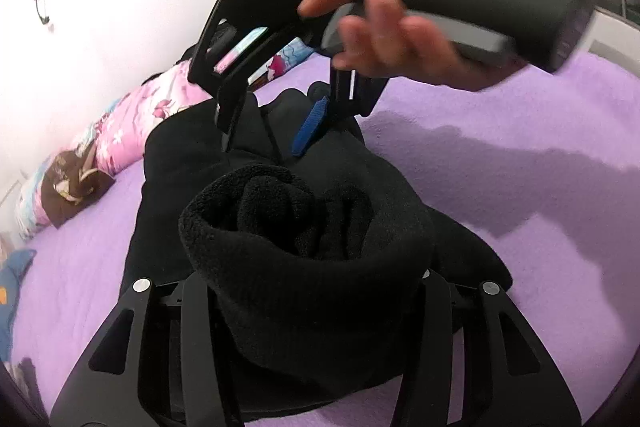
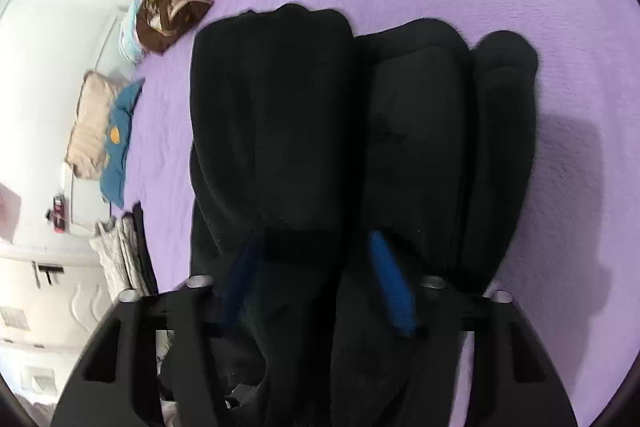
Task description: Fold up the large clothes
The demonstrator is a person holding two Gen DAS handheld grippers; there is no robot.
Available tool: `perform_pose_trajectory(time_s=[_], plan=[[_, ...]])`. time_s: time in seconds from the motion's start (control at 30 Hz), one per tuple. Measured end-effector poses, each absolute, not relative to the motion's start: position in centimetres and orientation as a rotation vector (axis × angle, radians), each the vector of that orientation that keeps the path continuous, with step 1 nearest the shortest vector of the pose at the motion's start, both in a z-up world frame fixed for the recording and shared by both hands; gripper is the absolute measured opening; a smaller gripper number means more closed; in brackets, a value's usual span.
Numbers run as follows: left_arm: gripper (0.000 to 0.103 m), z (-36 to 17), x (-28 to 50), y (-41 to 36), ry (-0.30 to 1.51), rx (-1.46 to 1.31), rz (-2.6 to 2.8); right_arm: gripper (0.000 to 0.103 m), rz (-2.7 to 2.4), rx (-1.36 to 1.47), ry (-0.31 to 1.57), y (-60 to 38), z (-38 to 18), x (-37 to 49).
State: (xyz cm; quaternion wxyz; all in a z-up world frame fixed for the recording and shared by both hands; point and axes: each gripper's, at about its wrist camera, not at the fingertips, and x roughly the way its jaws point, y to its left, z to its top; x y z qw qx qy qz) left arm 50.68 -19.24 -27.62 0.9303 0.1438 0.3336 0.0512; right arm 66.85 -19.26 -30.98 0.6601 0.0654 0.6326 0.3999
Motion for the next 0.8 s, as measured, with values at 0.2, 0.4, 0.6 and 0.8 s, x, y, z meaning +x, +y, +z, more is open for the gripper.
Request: perform_pose_trajectory(time_s=[0.2, 0.4, 0.6, 0.8], plan=[[0.045, -27.5, 50.8, -19.0, 0.697, 0.286, 0.106, 0.043, 0.925, 0.124, 1.432, -18.3, -32.0, 65.9], [0.046, -27.0, 50.7, -19.0, 0.692, 0.298, 0.091, 0.016, 0.973, 0.152, 1.385, -19.2, -30.0, 65.6], [0.053, -24.3, 49.0, -19.0, 0.639, 0.339, 0.077, 0.014, 1.030, 0.207, 1.300, -21.0, -26.6, 65.1], [0.081, -22.3, 46.2, -19.2, 0.669, 0.313, -0.002, 0.011, 1.015, 0.291, 1.256, -23.7, -25.5, 65.7]])
